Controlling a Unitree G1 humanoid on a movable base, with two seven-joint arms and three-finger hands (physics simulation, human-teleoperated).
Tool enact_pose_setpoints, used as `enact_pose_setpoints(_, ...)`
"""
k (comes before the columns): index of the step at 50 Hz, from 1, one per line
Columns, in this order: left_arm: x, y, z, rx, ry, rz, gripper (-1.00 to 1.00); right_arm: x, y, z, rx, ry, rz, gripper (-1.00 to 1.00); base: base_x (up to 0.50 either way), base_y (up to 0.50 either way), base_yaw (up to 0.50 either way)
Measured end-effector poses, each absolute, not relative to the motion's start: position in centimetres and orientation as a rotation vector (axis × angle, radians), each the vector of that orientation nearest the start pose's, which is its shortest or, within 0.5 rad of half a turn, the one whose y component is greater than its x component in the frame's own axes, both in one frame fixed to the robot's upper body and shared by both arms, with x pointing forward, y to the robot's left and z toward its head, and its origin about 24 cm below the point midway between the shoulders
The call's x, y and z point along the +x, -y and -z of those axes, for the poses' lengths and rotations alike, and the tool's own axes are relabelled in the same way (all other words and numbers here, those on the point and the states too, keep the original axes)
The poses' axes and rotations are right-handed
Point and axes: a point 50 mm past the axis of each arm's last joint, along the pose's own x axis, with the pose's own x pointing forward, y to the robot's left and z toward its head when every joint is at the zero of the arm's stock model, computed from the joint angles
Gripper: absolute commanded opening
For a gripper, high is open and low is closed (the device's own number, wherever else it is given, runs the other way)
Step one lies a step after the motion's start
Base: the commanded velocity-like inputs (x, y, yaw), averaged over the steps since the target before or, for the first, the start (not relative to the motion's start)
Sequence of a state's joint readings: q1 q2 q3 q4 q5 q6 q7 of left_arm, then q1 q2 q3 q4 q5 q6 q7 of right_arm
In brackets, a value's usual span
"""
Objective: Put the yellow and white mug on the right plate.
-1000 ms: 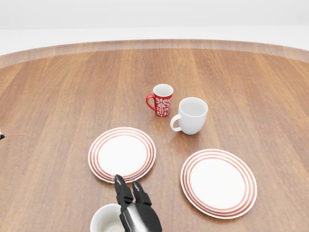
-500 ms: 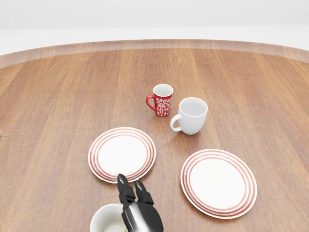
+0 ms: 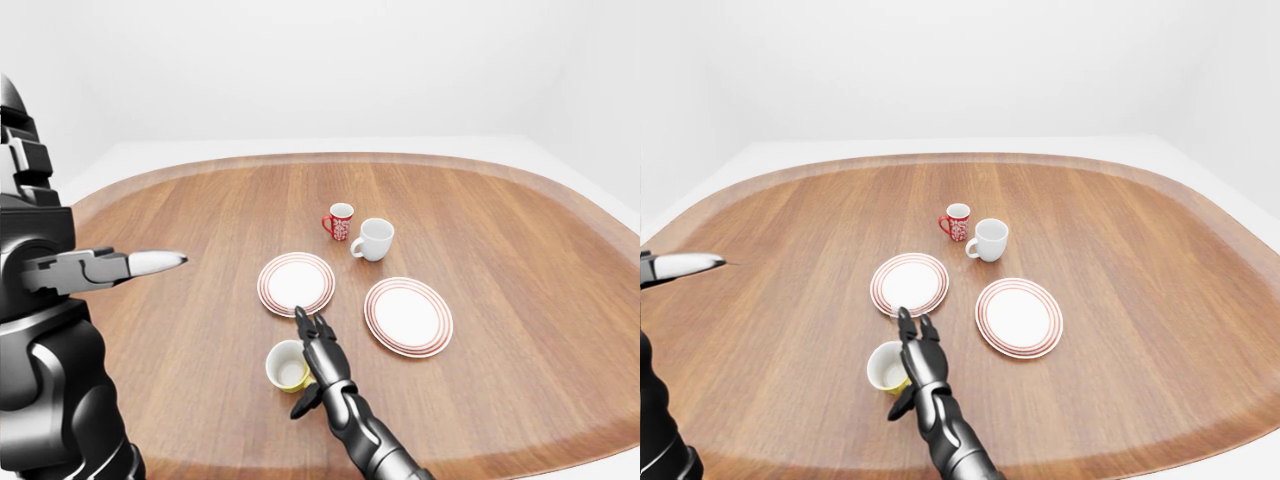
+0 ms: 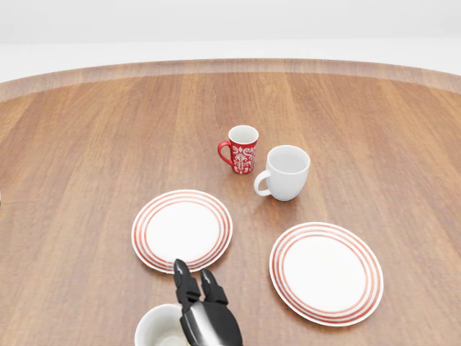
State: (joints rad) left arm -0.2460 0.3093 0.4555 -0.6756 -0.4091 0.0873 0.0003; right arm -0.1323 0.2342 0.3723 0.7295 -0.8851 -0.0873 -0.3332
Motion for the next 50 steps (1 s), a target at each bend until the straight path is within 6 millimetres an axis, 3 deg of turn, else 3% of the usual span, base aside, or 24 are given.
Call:
enact_pose_setpoints(33,19.97,-23.71,-26.44,-0.004,0.939,-0.123,1.00,22.28,0.16,5.56,-0.812,-0.114,-0.385,1.00,0.00,0.00,0.00)
enact_pose_setpoints(34,19.97,-23.72,-26.45,-0.004,0.939,-0.123,1.00,22.29,0.17,5.57,-0.813,-0.114,-0.385,0.38,0.00,0.00,0.00)
enact_pose_setpoints(35,19.96,-23.72,-26.45,-0.005,0.939,-0.124,1.00,22.30,0.18,5.57,-0.813,-0.115,-0.383,-0.76,0.00,0.00,0.00)
enact_pose_setpoints(36,19.96,-23.72,-26.46,-0.005,0.940,-0.124,1.00,22.31,0.18,5.58,-0.812,-0.115,-0.383,-1.00,0.00,0.00,0.00)
enact_pose_setpoints(50,19.95,-23.74,-26.50,-0.008,0.941,-0.123,1.00,22.23,0.08,5.63,-0.790,-0.133,-0.396,-1.00,0.00,0.00,0.00)
